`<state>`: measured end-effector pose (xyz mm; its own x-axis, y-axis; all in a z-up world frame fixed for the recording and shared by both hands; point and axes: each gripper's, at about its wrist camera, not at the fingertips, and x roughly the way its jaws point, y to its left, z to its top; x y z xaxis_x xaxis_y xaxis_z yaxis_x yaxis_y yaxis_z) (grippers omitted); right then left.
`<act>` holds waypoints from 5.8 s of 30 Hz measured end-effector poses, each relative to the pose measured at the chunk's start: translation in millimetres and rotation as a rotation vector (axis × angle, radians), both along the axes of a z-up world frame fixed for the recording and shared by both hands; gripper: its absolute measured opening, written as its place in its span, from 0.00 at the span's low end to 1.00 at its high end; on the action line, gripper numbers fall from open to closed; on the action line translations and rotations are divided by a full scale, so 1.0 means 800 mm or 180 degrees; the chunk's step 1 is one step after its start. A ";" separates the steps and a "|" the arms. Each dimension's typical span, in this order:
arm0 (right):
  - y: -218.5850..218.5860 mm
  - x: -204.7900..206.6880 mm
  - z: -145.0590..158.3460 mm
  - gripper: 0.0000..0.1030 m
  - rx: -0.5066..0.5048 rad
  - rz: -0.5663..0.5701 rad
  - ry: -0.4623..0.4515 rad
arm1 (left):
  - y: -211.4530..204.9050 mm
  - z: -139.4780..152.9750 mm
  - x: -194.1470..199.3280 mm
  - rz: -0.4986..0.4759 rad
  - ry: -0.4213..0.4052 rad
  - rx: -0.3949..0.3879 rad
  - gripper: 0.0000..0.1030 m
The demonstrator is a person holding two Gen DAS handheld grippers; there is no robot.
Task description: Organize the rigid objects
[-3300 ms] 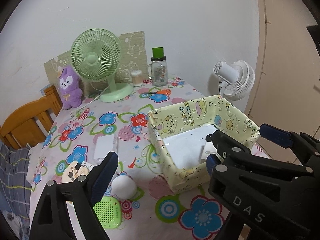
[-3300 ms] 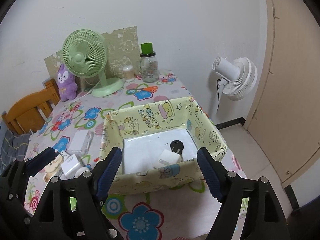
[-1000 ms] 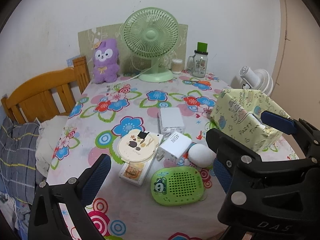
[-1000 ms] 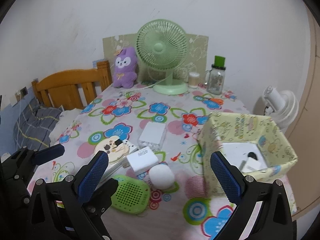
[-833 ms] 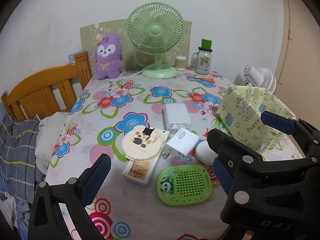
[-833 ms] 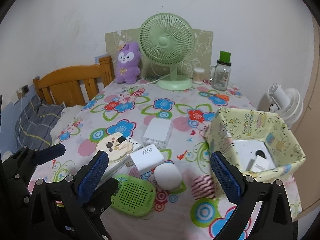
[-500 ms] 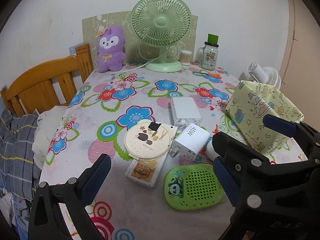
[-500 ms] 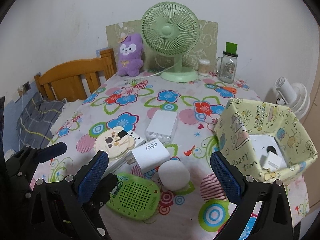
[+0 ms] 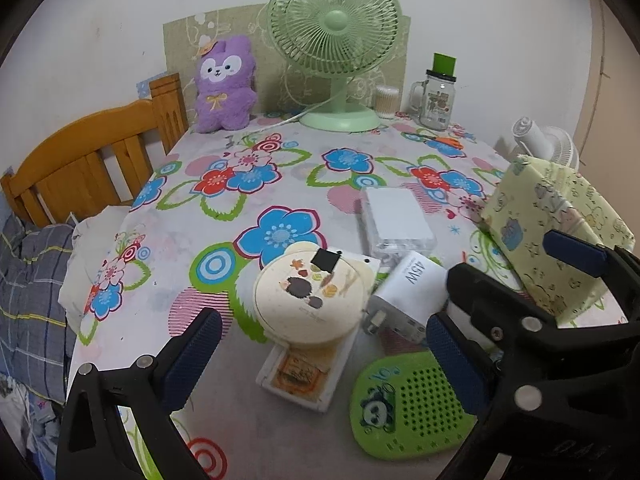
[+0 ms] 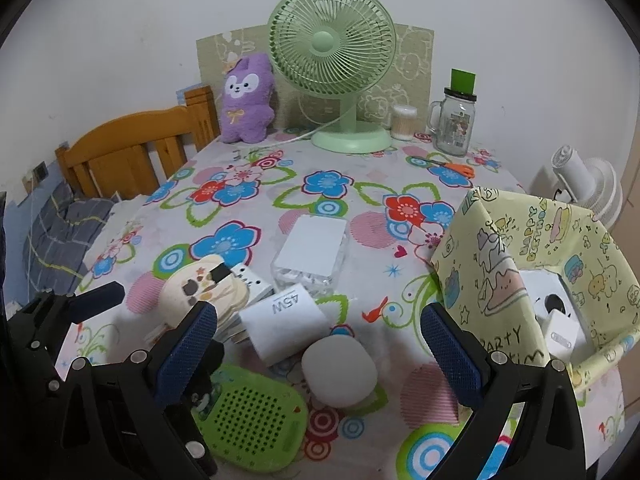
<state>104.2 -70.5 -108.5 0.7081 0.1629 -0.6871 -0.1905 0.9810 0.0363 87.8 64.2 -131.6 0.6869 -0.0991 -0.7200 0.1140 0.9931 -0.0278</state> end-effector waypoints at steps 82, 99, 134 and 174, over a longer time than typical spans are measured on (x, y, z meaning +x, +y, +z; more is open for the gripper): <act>0.014 0.055 -0.065 0.93 0.0034 0.0172 0.0646 | -0.004 -0.032 0.014 -0.0100 0.0175 0.0170 0.75; -0.002 0.057 -0.061 0.92 0.0043 0.0114 0.0682 | -0.012 -0.031 0.012 -0.0062 0.0188 0.0159 0.75; -0.010 0.026 -0.024 0.58 0.0073 0.0145 0.0575 | -0.032 0.004 -0.021 -0.0078 0.0025 0.0063 0.74; -0.110 -0.061 0.083 0.58 0.0138 -0.0122 0.0004 | -0.126 0.093 -0.076 -0.0175 -0.0418 0.0108 0.74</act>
<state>55.5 -158.6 -42.4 0.7136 0.1653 -0.6808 -0.1528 0.9851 0.0791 27.0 -36.8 -57.4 0.7696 -0.1161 -0.6279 0.1687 0.9854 0.0245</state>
